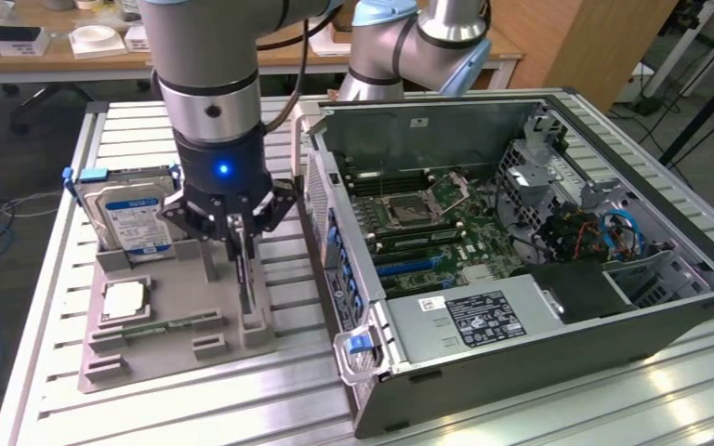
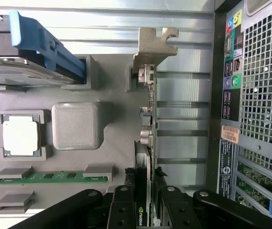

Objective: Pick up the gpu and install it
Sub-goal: 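Pick up the gpu and move the gpu toward the slot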

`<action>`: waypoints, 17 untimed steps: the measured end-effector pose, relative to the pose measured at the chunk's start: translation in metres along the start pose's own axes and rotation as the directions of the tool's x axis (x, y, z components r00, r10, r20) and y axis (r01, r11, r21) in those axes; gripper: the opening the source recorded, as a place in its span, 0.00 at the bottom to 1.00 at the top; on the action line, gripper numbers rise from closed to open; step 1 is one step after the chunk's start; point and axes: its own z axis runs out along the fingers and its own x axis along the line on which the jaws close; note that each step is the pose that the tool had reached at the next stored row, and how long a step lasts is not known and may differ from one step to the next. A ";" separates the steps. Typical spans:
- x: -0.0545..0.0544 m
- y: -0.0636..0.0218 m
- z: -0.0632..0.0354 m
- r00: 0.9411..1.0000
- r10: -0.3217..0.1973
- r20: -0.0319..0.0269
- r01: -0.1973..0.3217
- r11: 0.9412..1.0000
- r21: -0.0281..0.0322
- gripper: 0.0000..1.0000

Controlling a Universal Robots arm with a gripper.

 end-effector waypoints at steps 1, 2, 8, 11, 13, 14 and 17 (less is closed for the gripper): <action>0.000 0.0000 -0.0015 1.000 0.000 0.000 0.000 1.000 0.000 0.26; 0.000 -0.0001 -0.0043 1.000 0.000 0.000 0.000 1.000 0.000 0.26; 0.000 -0.0002 -0.0108 1.000 0.000 0.000 0.000 1.000 0.000 0.26; 0.000 -0.0002 -0.0130 1.000 0.000 0.000 0.000 1.000 0.000 0.26; 0.000 -0.0002 -0.0141 1.000 0.000 0.000 0.000 1.000 0.000 0.26; 0.000 -0.0002 -0.0147 1.000 0.000 0.000 0.000 1.000 0.000 0.26; 0.000 -0.0002 -0.0162 1.000 0.000 0.000 0.000 1.000 0.000 0.26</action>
